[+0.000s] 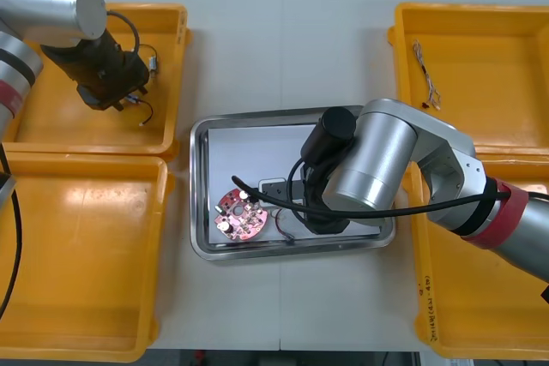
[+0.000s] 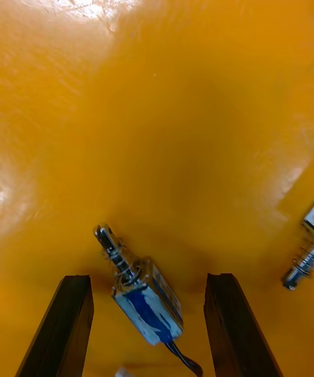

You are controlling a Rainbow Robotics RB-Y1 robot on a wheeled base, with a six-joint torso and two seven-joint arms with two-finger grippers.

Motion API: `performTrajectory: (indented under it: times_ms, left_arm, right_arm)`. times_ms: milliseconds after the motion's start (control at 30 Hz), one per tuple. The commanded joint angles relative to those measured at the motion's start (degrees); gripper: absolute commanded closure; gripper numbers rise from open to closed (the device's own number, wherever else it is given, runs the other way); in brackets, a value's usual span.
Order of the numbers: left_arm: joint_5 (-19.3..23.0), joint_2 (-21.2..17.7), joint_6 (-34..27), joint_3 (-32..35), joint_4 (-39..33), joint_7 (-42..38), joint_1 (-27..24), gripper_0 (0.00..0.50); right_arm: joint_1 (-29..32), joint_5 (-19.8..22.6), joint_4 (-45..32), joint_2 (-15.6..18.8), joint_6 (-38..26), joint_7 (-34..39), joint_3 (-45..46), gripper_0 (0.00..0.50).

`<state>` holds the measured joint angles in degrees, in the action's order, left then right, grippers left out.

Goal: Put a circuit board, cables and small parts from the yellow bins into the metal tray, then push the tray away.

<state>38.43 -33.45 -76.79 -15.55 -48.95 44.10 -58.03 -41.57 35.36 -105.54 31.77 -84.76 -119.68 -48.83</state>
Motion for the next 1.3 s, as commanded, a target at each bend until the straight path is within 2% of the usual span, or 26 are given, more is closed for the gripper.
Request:
performTrajectory:
  times_ms: [33, 67, 100, 200, 233, 300, 367, 733, 900, 1133, 1300]
  left_arm:
    - [-0.2, 0.84, 2.26, -1.77, 1.58, -1.03, -3.05, 0.0]
    - [-0.29, 0.93, 2.61, -1.77, 1.85, -0.86, -3.05, 0.0]
    - [-0.29, 0.93, 2.61, -1.77, 1.93, -0.77, -3.05, 0.0]
    - [-0.2, 0.93, 2.61, -1.77, 1.93, -0.77, -3.05, 0.0]
    - [-0.2, 0.93, 2.61, -1.77, 1.93, -0.77, -3.05, 0.095]
    - [-0.03, 0.93, 2.61, -1.77, 1.93, -0.59, -3.05, 0.353]
    - [-0.03, 0.93, 2.61, -1.77, 1.93, -0.59, -3.05, 0.496]
    - [0.15, 0.58, 2.52, -0.71, 1.93, -0.5, -3.05, 0.5]
    - [0.06, -1.01, 1.03, 1.49, 0.44, -0.06, -3.05, 0.5]
    - [-0.03, -4.52, -7.41, 4.12, -6.15, 0.29, -3.05, 0.498]
    - [1.03, -6.28, -13.74, 6.14, -11.95, 0.29, -2.96, 0.499]
  right_arm:
    - [0.17, -0.99, -0.81, -0.05, 0.39, -0.55, -0.57, 0.222]
    - [0.17, -1.43, -0.81, -0.13, 0.39, -0.55, -0.57, 0.078]
    - [0.17, -1.61, -0.81, -0.05, 0.39, -0.46, -0.57, 0.0]
    - [0.17, -1.78, -0.99, -0.13, 0.39, -0.38, -0.39, 0.0]
    - [0.17, -1.87, -1.25, 0.04, 0.3, -0.38, -0.39, 0.0]
    - [0.17, -2.05, -1.95, 0.31, 0.12, -0.38, -0.22, 0.0]
    - [0.17, -2.4, -2.57, 0.57, -0.14, -0.29, -0.13, 0.0]
    - [0.26, -2.66, -7.93, 0.39, -5.59, 0.06, 5.32, 0.0]
    - [0.26, -2.75, -12.85, 0.22, -13.41, 0.5, 10.24, 0.0]
    - [0.26, -2.66, -17.86, -0.05, -25.24, 1.21, 18.42, 0.0]
    - [0.26, -1.87, -19.44, 0.04, -25.24, 1.65, 23.78, 0.0]
